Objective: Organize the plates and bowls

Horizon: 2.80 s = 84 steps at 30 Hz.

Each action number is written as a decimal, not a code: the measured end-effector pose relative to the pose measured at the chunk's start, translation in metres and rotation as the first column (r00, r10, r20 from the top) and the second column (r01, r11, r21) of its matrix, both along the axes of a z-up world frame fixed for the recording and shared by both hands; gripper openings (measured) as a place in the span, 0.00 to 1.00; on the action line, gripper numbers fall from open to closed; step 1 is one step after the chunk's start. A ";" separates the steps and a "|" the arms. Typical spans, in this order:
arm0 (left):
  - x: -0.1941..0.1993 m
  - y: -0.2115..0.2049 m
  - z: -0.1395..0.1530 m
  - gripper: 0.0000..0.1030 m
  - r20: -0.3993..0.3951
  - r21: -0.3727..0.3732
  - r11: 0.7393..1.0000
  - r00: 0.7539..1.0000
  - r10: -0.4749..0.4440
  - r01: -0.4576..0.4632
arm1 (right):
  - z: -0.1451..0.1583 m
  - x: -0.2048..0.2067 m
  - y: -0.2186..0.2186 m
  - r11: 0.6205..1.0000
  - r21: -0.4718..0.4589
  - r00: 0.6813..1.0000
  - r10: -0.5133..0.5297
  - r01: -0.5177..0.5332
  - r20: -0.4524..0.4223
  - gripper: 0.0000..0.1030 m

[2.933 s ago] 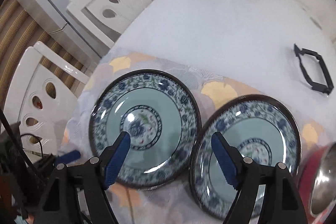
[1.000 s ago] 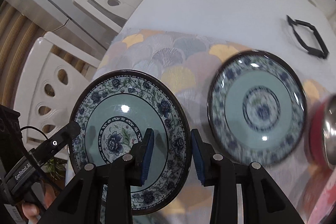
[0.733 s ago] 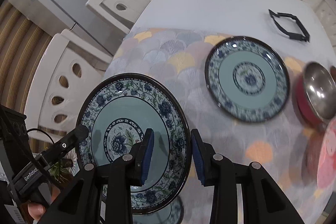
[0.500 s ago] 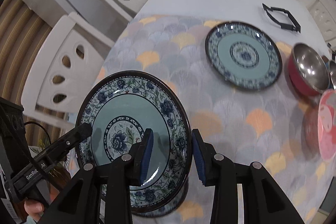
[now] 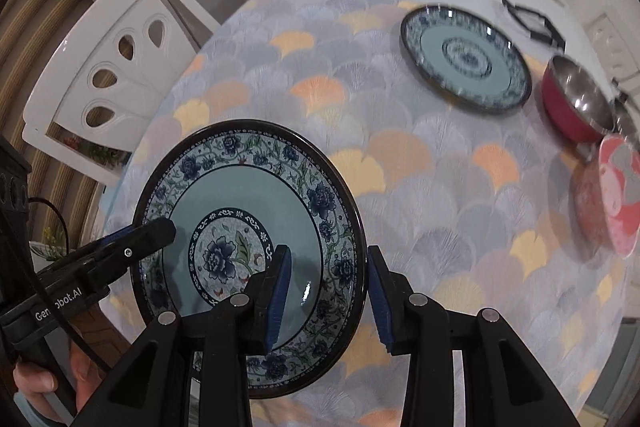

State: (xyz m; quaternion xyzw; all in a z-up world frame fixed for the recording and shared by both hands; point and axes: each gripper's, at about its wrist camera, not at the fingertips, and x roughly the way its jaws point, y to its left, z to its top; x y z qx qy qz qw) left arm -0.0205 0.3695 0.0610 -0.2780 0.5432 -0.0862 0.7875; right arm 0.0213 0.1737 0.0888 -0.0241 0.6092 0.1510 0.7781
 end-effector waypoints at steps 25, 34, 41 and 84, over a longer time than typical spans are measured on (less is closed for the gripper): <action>-0.001 -0.011 -0.015 0.37 -0.017 0.077 0.997 0.999 -0.028 0.029 | -0.040 -0.016 -0.012 0.998 0.030 0.996 -0.056 0.059 -0.072 0.37; 0.003 -0.018 -0.024 0.37 -0.064 0.094 0.993 0.996 -0.059 0.064 | -0.043 -0.018 -0.024 0.993 0.057 0.991 -0.101 0.106 -0.088 0.37; 0.008 -0.011 -0.019 0.37 -0.032 0.068 0.997 0.999 -0.024 0.026 | -0.040 -0.018 -0.034 0.983 0.117 0.988 -0.131 0.140 -0.079 0.37; 0.115 -0.146 0.089 0.56 0.208 0.162 0.962 0.946 -0.250 0.219 | 0.016 0.015 -0.166 0.898 0.236 0.927 -0.371 0.372 -0.052 0.54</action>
